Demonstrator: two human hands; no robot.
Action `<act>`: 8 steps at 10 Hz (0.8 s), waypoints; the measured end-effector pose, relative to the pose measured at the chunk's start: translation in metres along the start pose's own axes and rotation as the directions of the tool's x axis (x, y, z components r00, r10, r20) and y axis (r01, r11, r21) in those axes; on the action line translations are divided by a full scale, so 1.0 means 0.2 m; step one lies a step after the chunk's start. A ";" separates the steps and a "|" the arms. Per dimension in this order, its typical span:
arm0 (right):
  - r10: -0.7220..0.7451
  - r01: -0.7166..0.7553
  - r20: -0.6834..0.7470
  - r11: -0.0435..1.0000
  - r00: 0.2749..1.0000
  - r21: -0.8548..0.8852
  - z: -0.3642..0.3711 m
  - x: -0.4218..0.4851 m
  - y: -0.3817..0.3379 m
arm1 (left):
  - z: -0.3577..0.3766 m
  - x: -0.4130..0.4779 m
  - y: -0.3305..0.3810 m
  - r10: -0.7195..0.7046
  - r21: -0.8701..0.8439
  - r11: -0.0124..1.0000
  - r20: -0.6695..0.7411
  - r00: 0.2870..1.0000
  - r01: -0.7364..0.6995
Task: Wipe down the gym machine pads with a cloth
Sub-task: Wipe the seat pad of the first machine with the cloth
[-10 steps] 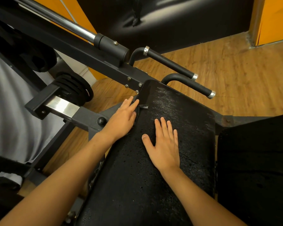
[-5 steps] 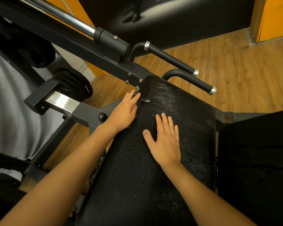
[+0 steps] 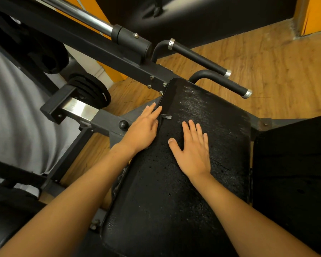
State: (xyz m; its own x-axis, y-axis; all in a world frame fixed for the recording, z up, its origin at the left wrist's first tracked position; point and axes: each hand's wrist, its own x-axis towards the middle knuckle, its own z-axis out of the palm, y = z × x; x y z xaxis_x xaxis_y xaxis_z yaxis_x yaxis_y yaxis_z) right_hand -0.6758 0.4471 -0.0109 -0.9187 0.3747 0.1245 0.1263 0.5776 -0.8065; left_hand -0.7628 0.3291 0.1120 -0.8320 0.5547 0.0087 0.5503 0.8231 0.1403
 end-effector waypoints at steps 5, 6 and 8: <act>0.005 -0.005 -0.014 1.000 1.000 -0.011 0.00 -0.01 -0.01 | 0.00 -0.22 -0.03 0.001 0.014 1.000 -0.001 1.000 -0.001; 0.006 -0.007 -0.015 1.000 1.000 -0.012 -0.01 -0.01 -0.01 | 0.00 -0.18 -0.02 0.002 -0.005 1.000 0.011 1.000 -0.002; 0.007 -0.008 -0.018 1.000 1.000 -0.008 -0.01 -0.01 -0.01 | -0.01 -0.15 0.00 -0.017 -0.013 1.000 0.005 1.000 0.018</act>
State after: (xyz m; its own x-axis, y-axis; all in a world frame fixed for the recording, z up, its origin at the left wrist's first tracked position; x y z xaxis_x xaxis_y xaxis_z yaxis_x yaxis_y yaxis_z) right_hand -0.6745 0.4467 -0.0088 -0.9109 0.3920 0.1288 0.1362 0.5804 -0.8028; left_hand -0.7378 0.3129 0.1141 -0.8411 0.5409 0.0013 0.5346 0.8310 0.1537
